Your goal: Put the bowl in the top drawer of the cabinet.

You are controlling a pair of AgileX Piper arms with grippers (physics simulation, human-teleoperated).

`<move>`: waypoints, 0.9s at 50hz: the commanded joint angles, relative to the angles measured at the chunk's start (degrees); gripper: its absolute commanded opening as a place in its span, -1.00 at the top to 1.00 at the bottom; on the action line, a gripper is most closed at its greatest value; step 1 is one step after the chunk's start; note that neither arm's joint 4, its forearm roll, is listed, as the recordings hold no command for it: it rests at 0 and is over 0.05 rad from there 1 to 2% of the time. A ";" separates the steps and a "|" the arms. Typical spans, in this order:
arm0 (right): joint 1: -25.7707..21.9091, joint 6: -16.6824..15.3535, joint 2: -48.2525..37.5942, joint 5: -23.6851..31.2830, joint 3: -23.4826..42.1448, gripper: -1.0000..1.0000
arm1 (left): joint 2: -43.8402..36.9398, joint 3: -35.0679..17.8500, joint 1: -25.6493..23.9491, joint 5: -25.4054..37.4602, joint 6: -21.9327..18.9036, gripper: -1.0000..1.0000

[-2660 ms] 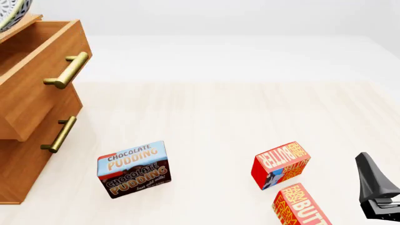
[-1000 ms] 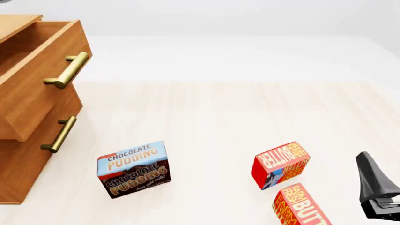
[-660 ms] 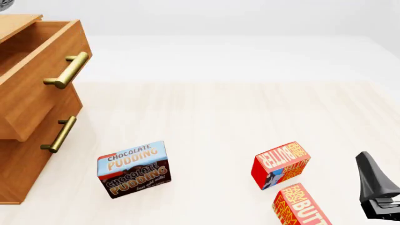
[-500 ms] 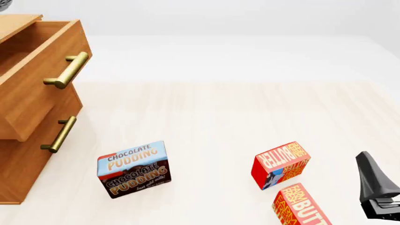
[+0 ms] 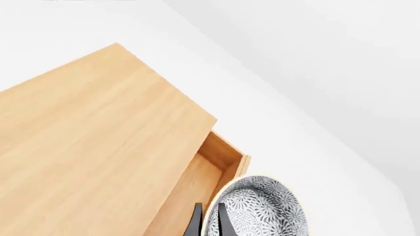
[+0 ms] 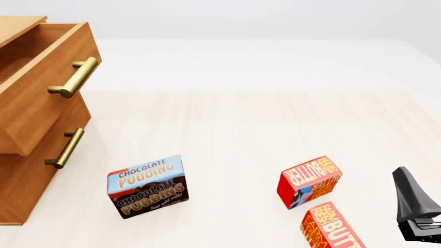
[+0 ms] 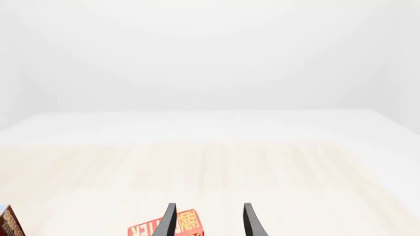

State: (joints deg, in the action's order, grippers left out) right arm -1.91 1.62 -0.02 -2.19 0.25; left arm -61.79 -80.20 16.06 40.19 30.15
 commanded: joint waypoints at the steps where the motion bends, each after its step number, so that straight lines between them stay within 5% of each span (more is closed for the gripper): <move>1: 0.02 0.03 0.00 -0.06 0.00 -1.00 | -2.24 -1.39 3.72 -0.61 -0.40 1.00; 45: -0.13 -0.06 0.00 -0.14 0.00 -1.00 | -8.46 -2.39 10.77 -0.95 3.02 1.00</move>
State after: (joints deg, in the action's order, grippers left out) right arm -2.01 1.55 -0.02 -2.28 0.25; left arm -69.53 -82.44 25.72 39.44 32.76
